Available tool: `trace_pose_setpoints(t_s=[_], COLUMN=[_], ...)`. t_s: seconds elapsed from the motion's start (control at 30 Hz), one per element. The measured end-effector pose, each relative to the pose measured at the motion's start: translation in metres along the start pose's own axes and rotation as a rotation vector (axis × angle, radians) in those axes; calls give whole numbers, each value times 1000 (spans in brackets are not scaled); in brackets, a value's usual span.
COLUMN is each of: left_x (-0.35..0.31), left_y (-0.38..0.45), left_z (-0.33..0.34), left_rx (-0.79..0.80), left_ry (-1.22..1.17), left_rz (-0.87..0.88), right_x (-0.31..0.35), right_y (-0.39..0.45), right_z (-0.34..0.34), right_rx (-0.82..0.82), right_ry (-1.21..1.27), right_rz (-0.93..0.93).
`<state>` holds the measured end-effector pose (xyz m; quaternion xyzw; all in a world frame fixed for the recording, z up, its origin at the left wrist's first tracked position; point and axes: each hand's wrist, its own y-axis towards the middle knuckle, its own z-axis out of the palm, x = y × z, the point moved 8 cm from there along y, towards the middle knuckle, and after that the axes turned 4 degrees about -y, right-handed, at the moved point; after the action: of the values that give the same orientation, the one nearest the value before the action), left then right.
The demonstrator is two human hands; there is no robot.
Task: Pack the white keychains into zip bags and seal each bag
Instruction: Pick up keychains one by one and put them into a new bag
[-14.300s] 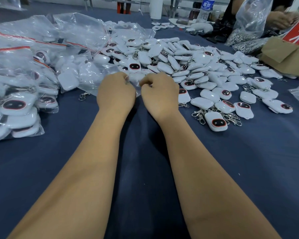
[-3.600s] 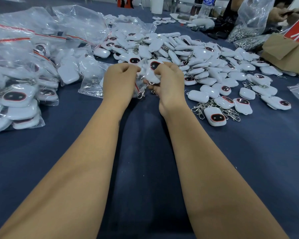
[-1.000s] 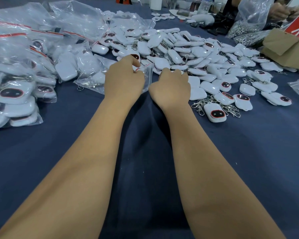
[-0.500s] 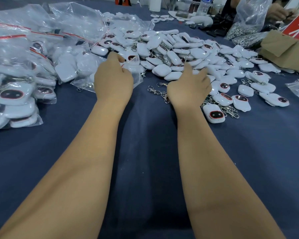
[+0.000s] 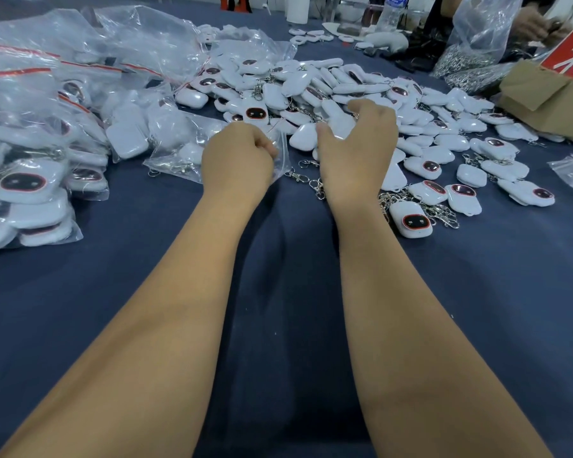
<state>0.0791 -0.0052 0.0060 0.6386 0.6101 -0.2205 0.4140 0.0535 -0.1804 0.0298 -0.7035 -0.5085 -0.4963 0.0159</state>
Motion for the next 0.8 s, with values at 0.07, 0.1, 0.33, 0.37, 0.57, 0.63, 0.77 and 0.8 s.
trace_pose_setpoints(t_s=[0.07,0.1,0.33,0.37,0.57,0.63,0.77,0.8], left_x=[5,7,8,8,15,17,18,17], left_y=[1,2,4,4,7,8,8,8], left_z=[-2,-3,2,3,5,5,6,7], left_rx=[-11,-13,42,52,35,26,30,36], left_ry=[-69,-111,-330,-350,-483,-519,-516,-519], left_rz=[-36,-53,-49,-50,-158,-179,-178,-168], right_x=[5,7,9,9,19,19,12,10], right_y=[-3,-5,-16,-17,-18,-19,-20,-21], right_z=[2,6,38,41,36,37,47,50], right_rx=[4,29,243,262,257,268,324,342], right_ry=[201,276,621,634,563,569,645,684], right_rz=[30,46,198,196,52,73,220,266])
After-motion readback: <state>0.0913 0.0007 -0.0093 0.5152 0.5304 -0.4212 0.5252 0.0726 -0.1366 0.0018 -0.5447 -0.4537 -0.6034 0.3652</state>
